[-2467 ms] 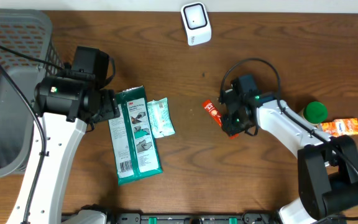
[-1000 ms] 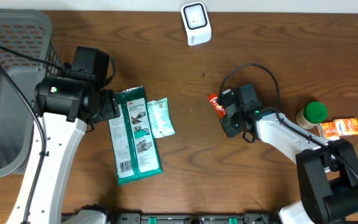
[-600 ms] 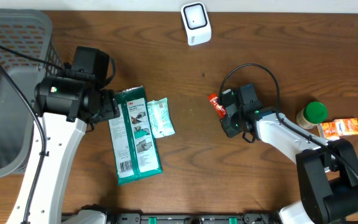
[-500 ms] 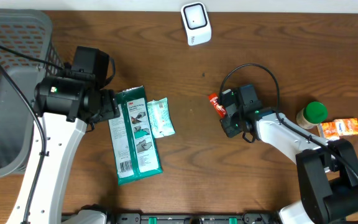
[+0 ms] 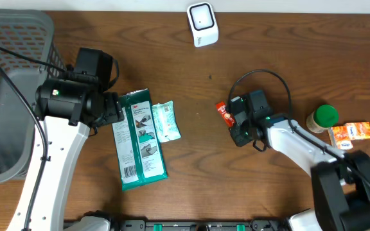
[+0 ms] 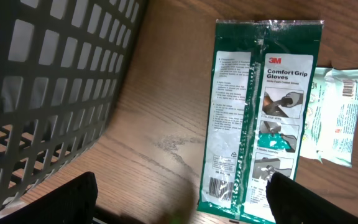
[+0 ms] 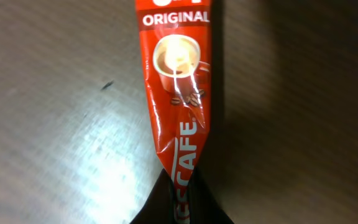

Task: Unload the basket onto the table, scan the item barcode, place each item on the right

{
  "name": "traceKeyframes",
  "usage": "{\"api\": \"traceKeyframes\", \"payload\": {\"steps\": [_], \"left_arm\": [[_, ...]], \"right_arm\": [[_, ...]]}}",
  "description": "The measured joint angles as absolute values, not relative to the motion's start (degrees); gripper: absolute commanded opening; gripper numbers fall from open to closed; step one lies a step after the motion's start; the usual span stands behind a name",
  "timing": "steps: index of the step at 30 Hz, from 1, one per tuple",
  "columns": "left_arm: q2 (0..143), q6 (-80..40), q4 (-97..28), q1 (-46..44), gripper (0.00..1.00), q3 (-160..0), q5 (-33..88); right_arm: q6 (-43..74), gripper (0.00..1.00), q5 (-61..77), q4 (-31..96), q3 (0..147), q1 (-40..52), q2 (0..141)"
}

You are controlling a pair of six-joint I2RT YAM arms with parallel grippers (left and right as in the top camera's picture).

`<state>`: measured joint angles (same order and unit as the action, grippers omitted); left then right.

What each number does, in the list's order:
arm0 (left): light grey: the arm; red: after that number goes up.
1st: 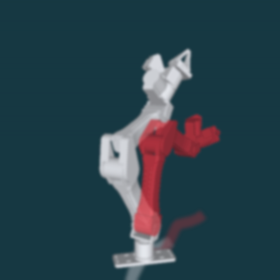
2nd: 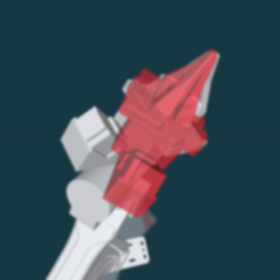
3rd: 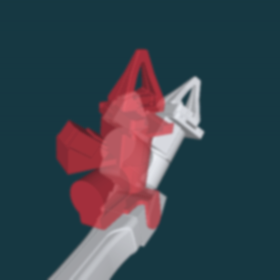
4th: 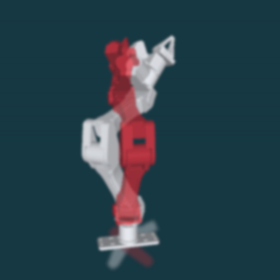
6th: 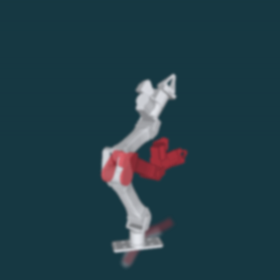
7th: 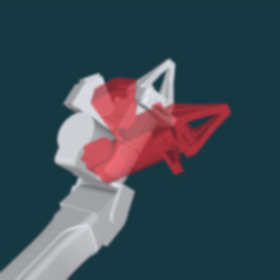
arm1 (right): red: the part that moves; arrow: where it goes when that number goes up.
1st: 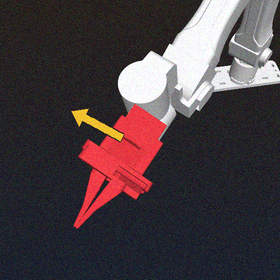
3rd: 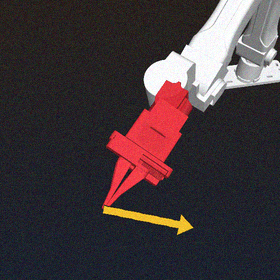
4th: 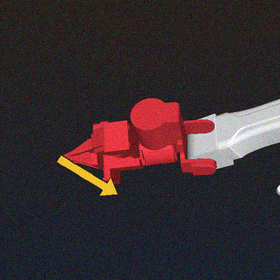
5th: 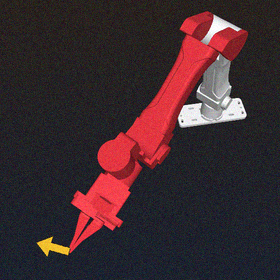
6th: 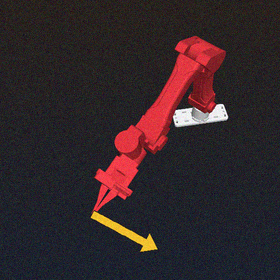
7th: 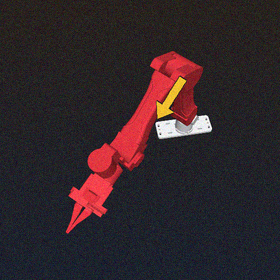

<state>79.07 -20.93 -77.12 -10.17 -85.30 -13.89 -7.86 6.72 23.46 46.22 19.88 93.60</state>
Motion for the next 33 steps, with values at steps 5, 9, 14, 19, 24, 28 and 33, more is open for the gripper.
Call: {"api": "traceKeyframes", "payload": {"steps": [5,9,14,19,24,28,33], "left_arm": [[79.1,-20.9,-77.1,-10.2,0.88,-85.3,-13.9],[79.1,-20.9,-77.1,-10.2,0.88,-85.3,-13.9],[79.1,-20.9,-77.1,-10.2,0.88,-85.3,-13.9],[79.1,-20.9,-77.1,-10.2,0.88,-85.3,-13.9],[79.1,-20.9,-77.1,-10.2,0.88,-85.3,-13.9],[79.1,-20.9,-77.1,-10.2,0.88,-85.3,-13.9],[79.1,-20.9,-77.1,-10.2,0.88,-85.3,-13.9]], "right_arm": [[-4.5,0.01,7.3,26.9,46.4,19.9,86.2],[-1.5,0.01,7.6,32.6,49.5,19.9,81.5],[0.7,0.01,7.7,44.8,60.9,19.9,80.1],[4.4,0.01,6.2,54.3,75.7,19.9,80.0],[8.6,0.01,5.4,59.2,90.2,19.9,80.5],[10.3,0.01,4.4,69.9,108.1,19.9,86.4],[11.0,0.01,2.5,83.3,133.7,19.9,100.7]]}}
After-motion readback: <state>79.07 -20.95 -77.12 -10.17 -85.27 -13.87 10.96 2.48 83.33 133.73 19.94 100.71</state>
